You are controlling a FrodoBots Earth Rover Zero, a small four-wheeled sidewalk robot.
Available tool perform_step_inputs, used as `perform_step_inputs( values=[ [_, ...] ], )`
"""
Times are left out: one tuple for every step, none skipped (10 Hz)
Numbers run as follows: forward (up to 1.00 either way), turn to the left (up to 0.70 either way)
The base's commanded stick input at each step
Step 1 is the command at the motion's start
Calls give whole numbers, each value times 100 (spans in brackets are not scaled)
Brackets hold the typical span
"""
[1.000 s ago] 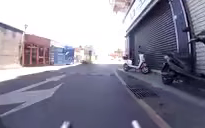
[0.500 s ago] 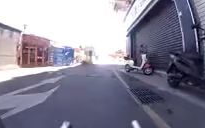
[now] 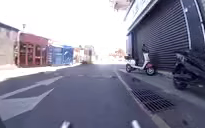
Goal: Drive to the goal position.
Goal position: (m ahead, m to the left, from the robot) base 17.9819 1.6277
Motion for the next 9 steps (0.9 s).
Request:
perform_step_inputs(
  values=[
    [45,0],
    [45,0],
    [45,0],
    [45,0],
    [45,0],
    [45,0],
    [45,0],
    [45,0],
    [45,0]
  ],
)
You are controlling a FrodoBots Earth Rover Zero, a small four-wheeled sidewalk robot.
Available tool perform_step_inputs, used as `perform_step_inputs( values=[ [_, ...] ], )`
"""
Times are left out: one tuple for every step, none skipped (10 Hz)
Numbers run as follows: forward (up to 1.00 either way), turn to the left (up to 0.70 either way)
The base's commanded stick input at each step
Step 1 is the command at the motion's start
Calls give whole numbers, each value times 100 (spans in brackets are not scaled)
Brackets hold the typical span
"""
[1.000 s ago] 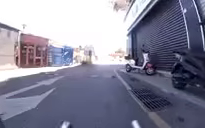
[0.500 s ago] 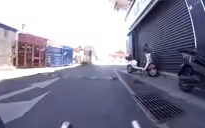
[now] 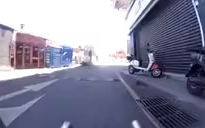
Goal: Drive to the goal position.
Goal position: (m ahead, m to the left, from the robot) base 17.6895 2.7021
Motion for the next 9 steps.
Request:
perform_step_inputs(
  values=[
    [45,0],
    [45,0],
    [45,0],
    [45,0],
    [45,0],
    [45,0],
    [45,0],
    [45,0],
    [45,0]
  ],
)
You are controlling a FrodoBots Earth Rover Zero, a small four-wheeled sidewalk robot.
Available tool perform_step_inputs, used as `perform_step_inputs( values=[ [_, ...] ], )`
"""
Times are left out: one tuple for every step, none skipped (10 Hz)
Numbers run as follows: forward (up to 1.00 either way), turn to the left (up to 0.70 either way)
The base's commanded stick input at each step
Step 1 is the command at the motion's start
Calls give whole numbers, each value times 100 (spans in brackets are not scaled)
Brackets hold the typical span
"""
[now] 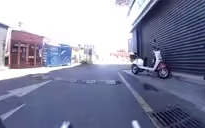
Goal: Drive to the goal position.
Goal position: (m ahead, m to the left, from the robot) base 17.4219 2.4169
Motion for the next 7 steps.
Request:
perform_step_inputs(
  values=[
    [45,0],
    [45,0],
    [45,0],
    [45,0],
    [45,0],
    [45,0],
    [45,0]
  ],
)
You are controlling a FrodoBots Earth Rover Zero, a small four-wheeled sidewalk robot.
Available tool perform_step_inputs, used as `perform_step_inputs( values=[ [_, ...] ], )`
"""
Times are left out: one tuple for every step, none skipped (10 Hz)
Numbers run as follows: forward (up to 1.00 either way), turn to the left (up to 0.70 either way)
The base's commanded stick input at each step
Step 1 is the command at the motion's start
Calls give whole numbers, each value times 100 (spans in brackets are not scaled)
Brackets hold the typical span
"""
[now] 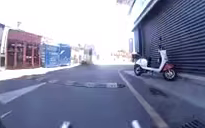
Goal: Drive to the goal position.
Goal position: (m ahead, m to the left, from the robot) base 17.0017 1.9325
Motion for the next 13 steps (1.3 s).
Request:
perform_step_inputs(
  values=[
    [45,0],
    [45,0],
    [45,0],
    [45,0],
    [45,0],
    [45,0],
    [45,0],
    [45,0],
    [45,0],
    [45,0],
    [45,0],
    [45,0],
    [45,0]
  ],
)
